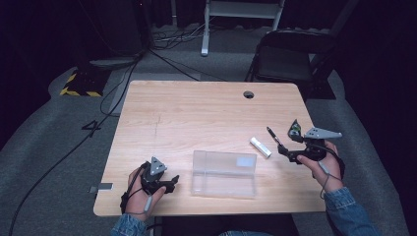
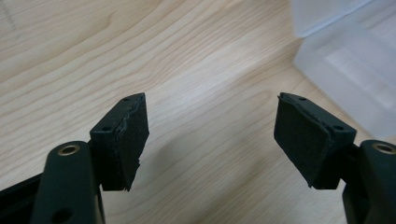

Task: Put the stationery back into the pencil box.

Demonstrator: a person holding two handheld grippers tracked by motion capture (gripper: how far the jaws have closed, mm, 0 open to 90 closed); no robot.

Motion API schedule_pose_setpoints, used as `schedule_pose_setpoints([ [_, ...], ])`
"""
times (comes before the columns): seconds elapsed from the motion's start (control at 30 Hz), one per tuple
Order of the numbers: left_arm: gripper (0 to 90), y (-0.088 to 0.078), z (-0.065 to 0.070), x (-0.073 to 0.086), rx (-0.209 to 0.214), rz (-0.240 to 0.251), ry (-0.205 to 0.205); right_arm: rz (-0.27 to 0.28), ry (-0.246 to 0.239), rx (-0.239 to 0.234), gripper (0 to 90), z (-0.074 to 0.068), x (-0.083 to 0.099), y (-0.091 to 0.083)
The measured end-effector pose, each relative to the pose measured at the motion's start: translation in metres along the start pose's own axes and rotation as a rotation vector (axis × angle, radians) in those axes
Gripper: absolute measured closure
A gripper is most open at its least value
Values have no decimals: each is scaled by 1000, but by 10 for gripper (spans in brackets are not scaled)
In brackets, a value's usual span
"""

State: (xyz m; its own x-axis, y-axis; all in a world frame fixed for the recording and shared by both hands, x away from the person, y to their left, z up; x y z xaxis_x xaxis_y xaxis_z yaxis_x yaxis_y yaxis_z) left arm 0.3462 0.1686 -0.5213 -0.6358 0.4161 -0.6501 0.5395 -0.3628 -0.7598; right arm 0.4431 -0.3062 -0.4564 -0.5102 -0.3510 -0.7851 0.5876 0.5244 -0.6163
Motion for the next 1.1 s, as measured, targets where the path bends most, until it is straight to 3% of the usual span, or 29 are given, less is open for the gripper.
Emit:
schedule_pose_setpoints([
  [0.03, 265, 0, -2, 1, -6, 2, -7, -5, 12, 10, 226, 3, -2, 4],
  [0.13, 249, -1, -7, 5, -23, 6, -27, -41, -2, 34, 263, 9, -5, 10],
  [0.23, 242, 0, -14, 9, -39, -4, -40, -77, -6, 51, 356, 17, -10, 16],
  [0.4, 219, 5, -21, 11, -30, -19, -50, -123, 7, 64, 451, 28, -16, 32],
  [0.67, 201, 8, -24, 9, -27, -19, -48, -191, 35, 85, 538, 38, -20, 52],
  [0.83, 186, 9, -24, 8, -23, -21, -55, -281, 67, 107, 617, 42, -17, 65],
  [1.1, 183, 9, -23, 7, -22, -18, -60, -331, 94, 119, 626, 45, -13, 80],
])
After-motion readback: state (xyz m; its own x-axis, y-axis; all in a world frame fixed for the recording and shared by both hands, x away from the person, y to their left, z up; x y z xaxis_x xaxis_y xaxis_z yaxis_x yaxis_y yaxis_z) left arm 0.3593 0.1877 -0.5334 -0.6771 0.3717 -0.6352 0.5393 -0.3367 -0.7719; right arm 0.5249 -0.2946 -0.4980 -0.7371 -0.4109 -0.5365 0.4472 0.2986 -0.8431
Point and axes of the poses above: each handheld gripper's, and its own axes: y roughly forward along the jaws, x roughly out of its underside, z roughly to its right, the point moved 4 cm from there along y, roughly forward along the jaws, and after that the axes turned 5 degrees about -z, right-handed, at the moved point
